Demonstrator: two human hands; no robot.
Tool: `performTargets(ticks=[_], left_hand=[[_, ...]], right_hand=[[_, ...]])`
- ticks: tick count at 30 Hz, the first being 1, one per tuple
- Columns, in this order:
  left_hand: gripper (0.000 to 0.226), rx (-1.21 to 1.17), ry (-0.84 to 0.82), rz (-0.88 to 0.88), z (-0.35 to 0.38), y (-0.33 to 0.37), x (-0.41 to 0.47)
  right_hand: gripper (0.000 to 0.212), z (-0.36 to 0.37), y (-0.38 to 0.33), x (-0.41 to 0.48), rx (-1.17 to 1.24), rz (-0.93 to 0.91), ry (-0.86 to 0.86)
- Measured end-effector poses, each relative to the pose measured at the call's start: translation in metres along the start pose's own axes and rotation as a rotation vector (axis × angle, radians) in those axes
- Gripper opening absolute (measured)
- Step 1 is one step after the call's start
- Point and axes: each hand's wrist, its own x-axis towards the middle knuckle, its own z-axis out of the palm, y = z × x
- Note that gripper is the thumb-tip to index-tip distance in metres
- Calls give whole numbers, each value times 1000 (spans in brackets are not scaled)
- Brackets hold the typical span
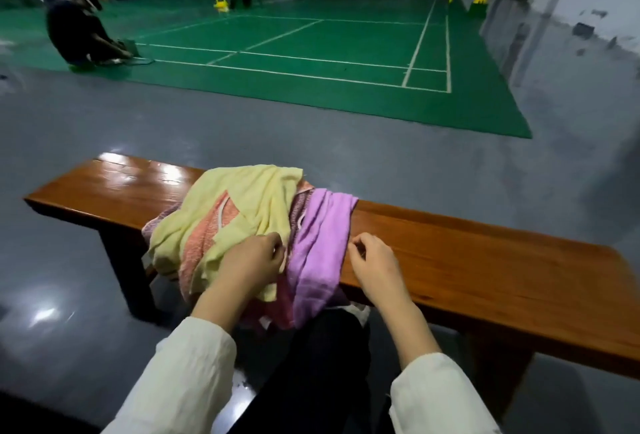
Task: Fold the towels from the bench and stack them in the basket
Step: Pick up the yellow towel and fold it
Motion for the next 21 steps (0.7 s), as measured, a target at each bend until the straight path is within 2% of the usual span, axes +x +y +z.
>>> performTargets(ticks=[10,21], left_hand=[[24,-47,31,-92,-14,-79,36],[25,-103,-14,-164,2,-105,91]], right_hand=[[20,73,-44,55,26,-49,-124],[21,128,-60,115,0,-27,-170]])
